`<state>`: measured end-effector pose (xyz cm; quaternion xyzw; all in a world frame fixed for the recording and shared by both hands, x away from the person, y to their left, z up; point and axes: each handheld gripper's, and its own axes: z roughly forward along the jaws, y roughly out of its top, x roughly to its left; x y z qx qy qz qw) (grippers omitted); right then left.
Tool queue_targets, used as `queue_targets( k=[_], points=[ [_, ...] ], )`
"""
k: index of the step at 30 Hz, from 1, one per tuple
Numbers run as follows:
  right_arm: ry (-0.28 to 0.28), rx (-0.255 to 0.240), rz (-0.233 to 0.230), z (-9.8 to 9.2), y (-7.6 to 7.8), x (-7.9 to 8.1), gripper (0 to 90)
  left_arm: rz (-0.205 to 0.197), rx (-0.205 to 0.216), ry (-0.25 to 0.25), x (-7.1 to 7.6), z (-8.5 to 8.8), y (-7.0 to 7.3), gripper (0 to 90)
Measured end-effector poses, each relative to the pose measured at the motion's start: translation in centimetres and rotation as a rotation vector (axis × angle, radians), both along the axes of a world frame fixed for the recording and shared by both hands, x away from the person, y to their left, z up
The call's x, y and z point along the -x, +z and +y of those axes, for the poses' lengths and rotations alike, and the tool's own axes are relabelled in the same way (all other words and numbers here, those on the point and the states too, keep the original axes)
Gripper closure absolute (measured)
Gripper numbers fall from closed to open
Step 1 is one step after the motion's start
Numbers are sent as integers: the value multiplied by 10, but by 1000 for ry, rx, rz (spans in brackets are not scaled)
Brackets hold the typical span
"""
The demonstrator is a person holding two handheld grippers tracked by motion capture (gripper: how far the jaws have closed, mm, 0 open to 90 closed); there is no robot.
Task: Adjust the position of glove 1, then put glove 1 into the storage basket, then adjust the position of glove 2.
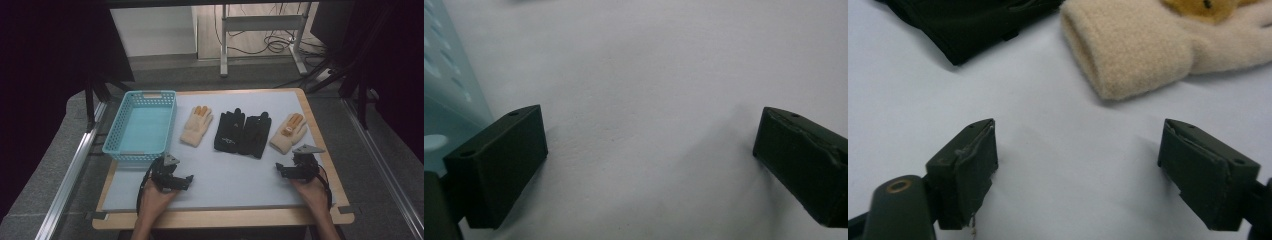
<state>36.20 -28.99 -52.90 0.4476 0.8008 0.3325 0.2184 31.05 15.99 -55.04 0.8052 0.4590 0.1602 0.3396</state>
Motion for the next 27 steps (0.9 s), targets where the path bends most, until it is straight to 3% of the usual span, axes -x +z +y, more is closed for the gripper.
queue_targets(
  k=[27],
  points=[
    [7,4,-8,1,1,1,154,-10,2,11,1,1,0,40]
  ],
)
